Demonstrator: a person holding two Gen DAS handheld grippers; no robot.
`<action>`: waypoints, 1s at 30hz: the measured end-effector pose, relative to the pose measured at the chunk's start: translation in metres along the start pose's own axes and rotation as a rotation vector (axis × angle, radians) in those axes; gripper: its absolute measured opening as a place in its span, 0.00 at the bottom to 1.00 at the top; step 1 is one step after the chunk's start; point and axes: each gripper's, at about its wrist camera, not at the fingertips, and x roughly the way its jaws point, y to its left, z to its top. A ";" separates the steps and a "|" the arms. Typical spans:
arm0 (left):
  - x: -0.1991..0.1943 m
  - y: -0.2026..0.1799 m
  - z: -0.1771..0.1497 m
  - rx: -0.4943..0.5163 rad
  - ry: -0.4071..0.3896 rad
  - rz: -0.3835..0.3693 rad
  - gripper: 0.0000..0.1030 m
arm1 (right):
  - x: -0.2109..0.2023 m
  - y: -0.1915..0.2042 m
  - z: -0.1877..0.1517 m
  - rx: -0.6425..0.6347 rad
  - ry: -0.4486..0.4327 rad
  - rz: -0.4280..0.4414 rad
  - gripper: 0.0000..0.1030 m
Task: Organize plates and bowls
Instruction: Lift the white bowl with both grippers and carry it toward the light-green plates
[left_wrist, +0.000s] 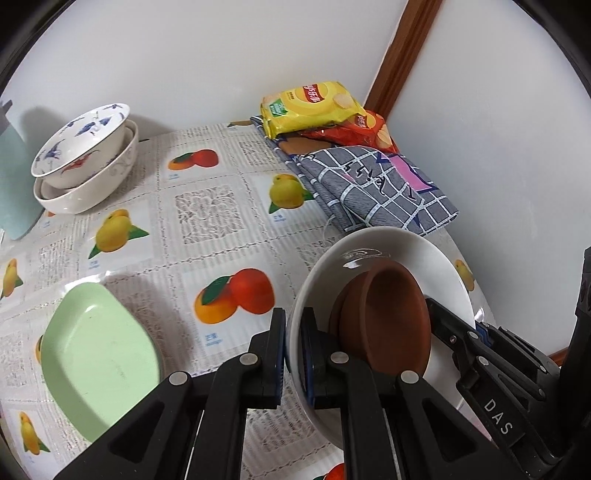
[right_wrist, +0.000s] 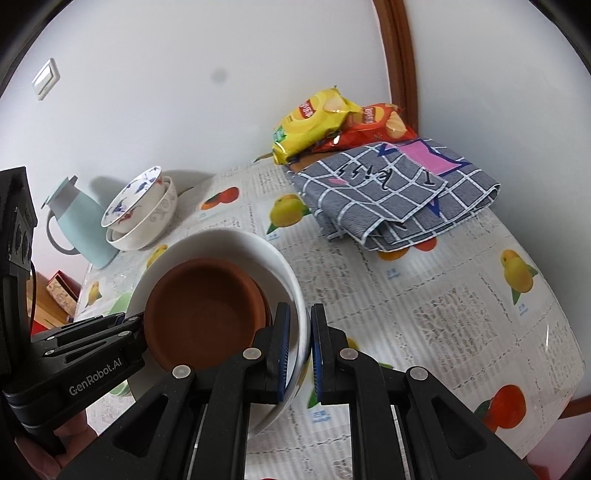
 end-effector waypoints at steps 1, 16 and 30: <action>-0.003 0.003 -0.001 -0.001 0.000 0.002 0.08 | -0.001 0.003 0.000 -0.002 -0.001 0.002 0.11; -0.022 0.041 0.000 -0.042 -0.025 0.023 0.08 | 0.003 0.044 0.001 -0.038 -0.005 0.032 0.11; -0.034 0.073 -0.002 -0.079 -0.045 0.035 0.08 | 0.009 0.076 0.004 -0.070 -0.007 0.054 0.11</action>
